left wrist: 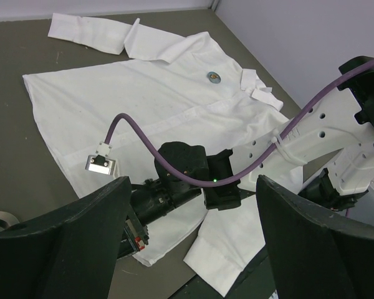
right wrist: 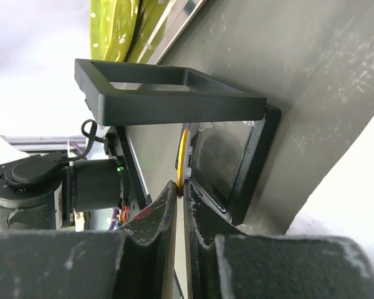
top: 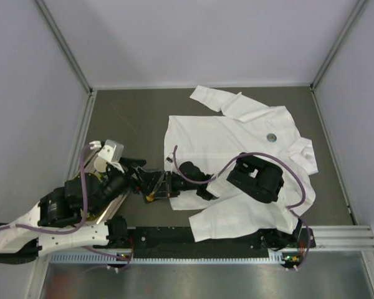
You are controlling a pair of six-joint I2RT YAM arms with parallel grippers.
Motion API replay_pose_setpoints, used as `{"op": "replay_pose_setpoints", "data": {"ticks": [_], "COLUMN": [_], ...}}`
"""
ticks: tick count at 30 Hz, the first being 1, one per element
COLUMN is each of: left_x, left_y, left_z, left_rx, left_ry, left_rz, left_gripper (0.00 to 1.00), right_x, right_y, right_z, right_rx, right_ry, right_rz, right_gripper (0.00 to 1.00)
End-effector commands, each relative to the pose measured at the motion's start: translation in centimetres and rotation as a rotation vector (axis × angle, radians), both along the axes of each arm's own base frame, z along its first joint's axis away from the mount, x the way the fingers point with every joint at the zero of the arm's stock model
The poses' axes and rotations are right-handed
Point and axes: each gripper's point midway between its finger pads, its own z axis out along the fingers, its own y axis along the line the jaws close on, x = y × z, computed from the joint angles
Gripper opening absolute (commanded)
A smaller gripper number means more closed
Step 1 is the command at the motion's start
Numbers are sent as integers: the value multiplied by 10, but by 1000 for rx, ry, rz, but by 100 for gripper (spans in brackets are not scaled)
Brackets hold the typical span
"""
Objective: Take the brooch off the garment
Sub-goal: Place the brooch in the brooch box.
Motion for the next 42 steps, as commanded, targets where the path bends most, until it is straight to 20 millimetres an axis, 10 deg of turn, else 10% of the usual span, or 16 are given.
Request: {"op": "replay_pose_setpoints", "data": {"ticks": [1,20,42], "left_x": [0,-2,-3], "left_y": [0,1,-2], "left_z": [4,2,0], "left_rx": [-16,-12,-6], "left_ry": [-4,2,4], "left_rz": [-2,-9,-22], "left_gripper": [86,86,86], "right_x": [1,-3,7], "right_y": [15,13,12], "right_z": [14,36,13], "right_rx": [42,123,83], "right_ry": [-59,-70,-40], "right_rz": [16,23,3], "right_gripper": [7,7,11]}}
